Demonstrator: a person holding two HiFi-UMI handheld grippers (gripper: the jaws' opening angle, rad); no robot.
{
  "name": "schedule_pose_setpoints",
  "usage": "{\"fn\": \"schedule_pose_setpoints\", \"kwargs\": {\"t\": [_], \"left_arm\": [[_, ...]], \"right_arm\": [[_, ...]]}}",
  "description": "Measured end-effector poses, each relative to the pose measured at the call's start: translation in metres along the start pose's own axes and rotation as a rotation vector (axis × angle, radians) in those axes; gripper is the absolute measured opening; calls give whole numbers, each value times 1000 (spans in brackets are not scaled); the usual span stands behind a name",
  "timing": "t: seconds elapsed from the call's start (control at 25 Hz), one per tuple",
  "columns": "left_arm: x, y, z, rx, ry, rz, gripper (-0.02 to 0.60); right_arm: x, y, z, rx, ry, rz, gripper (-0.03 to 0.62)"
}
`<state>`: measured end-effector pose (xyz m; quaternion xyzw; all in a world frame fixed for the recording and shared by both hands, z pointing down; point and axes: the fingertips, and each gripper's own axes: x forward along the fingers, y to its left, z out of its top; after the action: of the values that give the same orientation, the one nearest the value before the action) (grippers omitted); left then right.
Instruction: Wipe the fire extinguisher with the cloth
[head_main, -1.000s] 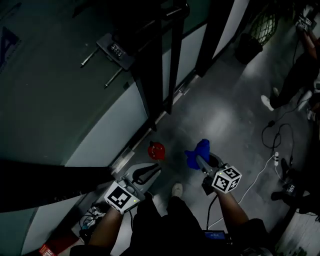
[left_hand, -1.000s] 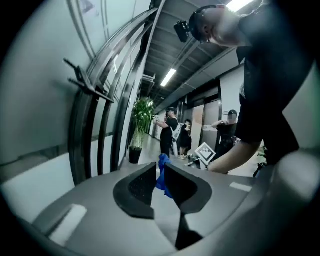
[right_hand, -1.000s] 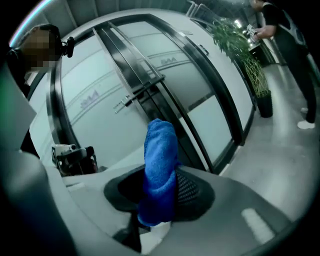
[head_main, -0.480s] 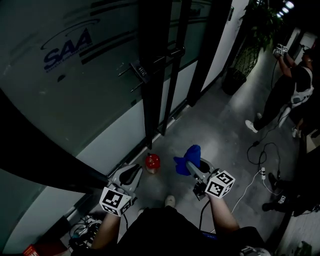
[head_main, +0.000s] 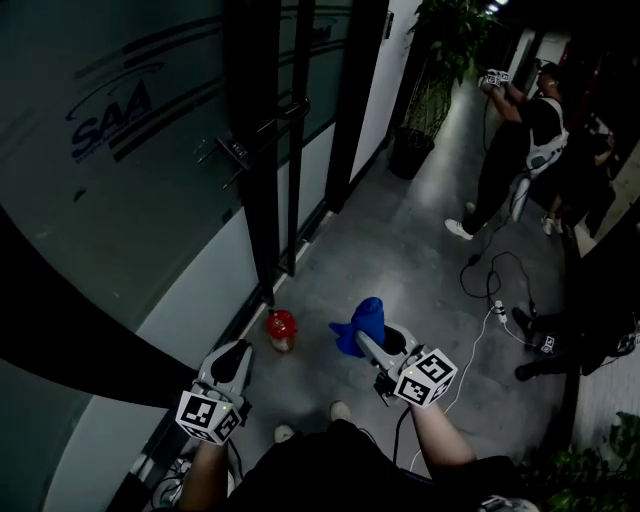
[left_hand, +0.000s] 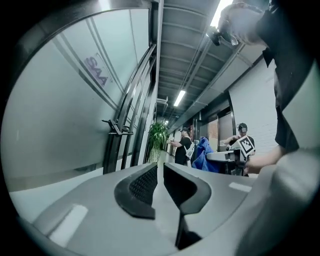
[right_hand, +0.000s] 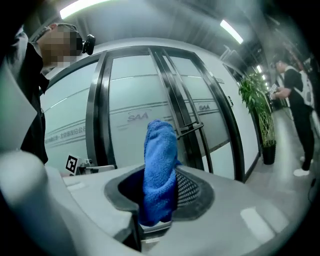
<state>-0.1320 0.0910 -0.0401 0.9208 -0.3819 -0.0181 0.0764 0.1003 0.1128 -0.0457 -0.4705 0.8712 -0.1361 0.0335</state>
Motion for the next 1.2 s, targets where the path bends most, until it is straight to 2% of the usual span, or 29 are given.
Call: {"fn": "schedule_pose_setpoints", "kwargs": {"t": [0.16, 0.32, 0.44, 0.6, 1.0, 1.2], "left_arm": [[11, -10, 3, 2, -25, 32, 46], [23, -30, 12, -16, -56, 71, 46], [37, -49, 17, -4, -75, 74, 46], [48, -61, 13, -1, -90, 103, 46], [47, -66, 3, 5, -51, 173, 46], [47, -66, 4, 17, -50, 160, 46]], "right_arm": [[-28, -17, 16, -1, -63, -44, 133], [-51, -35, 24, 36, -97, -43, 133], [-65, -46, 30, 11, -109, -56, 133], [-67, -53, 29, -16, -105, -51, 133], [-54, -58, 18, 0, -74, -8, 132], [-46, -56, 10, -23, -44, -11, 129]]}}
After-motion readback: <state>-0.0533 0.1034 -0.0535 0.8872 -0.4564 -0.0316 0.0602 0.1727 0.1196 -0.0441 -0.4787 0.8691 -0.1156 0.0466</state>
